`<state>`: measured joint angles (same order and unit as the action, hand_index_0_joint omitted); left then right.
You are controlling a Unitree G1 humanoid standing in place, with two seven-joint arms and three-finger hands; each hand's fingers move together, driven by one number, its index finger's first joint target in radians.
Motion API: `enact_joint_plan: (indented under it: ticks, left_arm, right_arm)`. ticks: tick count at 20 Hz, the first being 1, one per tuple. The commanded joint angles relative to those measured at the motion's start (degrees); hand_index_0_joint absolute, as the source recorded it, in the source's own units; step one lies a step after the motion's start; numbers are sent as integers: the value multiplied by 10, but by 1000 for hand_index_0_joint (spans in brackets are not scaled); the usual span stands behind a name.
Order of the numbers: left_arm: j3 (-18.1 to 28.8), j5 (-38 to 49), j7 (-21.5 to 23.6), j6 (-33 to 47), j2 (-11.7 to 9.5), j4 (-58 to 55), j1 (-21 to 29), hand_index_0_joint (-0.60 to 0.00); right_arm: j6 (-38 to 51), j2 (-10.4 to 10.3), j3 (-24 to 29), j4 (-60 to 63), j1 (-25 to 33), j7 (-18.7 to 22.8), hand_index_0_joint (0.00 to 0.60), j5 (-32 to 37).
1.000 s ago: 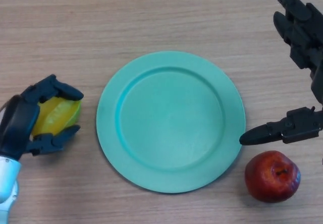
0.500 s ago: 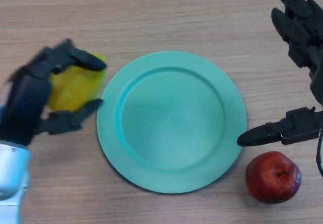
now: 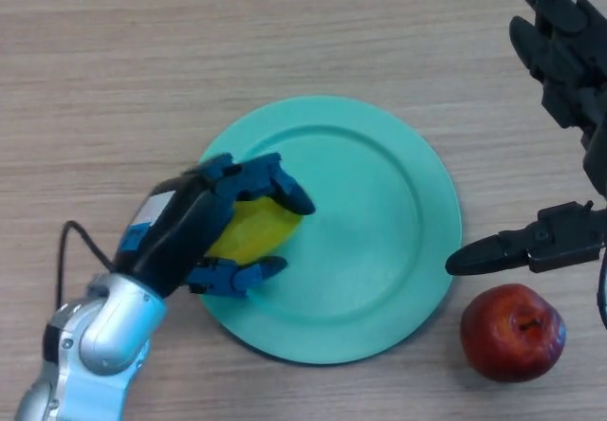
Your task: Pick up the yellow starfruit and place it on the plate
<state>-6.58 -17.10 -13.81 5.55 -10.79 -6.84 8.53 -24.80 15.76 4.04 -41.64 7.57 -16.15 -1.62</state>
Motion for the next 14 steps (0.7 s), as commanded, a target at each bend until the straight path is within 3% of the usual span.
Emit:
enact_joint_plan:
  ticks: [1,6,7,10,11,12,14]
  left_arm:
    - [16,47,57,35,-3,-35,25,-600]
    - [15,35,58,-13,-1,-41,29,-600]
    - [16,36,59,-17,-1,-45,29,-550]
    - [15,34,62,-18,-1,-48,25,-150]
    - [16,31,60,-18,-1,-51,21,-50]
    - [18,25,55,-17,-2,-55,17,0]
    - [19,7,57,-9,-4,-47,15,0]
  right_arm:
    - [84,10,22,-39,11,16,0,-1]
    - [97,10,16,-32,21,27,0,-24]
    - [95,11,16,-33,23,26,0,-27]
    - [109,9,18,-30,17,27,0,-31]
    - [118,8,20,-26,16,28,0,-32]
    - [121,10,23,-22,18,30,0,-33]
    - [128,10,25,-12,17,30,0,-33]
